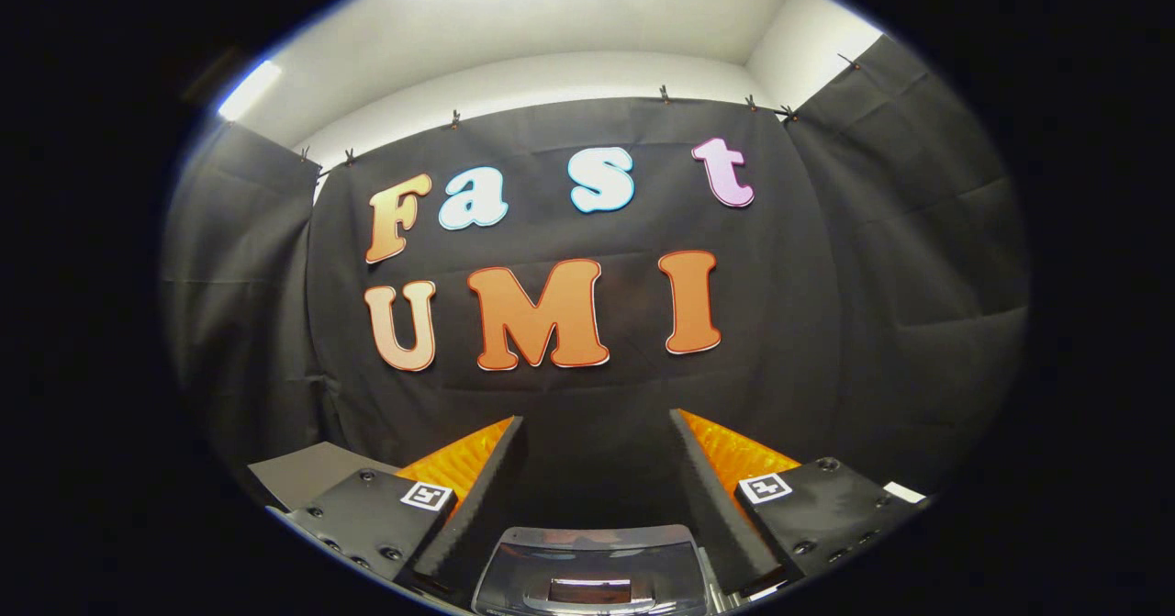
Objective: Put the clothes into the washing machine and then close the washing machine lid.
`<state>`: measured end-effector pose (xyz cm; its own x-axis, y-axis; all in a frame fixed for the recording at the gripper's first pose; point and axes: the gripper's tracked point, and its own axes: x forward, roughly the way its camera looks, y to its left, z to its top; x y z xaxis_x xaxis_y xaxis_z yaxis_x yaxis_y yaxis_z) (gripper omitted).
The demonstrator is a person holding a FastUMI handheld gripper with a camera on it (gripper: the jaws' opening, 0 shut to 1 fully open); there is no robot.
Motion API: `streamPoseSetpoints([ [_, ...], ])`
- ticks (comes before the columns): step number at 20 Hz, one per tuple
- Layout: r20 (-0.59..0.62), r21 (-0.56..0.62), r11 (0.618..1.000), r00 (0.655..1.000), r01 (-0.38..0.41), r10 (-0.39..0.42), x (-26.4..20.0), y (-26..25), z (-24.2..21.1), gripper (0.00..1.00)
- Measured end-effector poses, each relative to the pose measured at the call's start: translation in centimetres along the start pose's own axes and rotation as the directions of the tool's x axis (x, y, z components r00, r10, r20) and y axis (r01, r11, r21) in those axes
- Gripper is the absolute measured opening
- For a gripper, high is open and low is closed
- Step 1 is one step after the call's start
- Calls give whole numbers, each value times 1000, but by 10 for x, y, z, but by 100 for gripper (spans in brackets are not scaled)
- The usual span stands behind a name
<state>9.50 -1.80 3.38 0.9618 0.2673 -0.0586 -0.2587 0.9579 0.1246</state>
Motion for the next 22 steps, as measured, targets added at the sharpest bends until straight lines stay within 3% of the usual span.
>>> streamPoseSetpoints([
  [22,-17,32,998,998,56,-56,1,-8,-17,98],
])
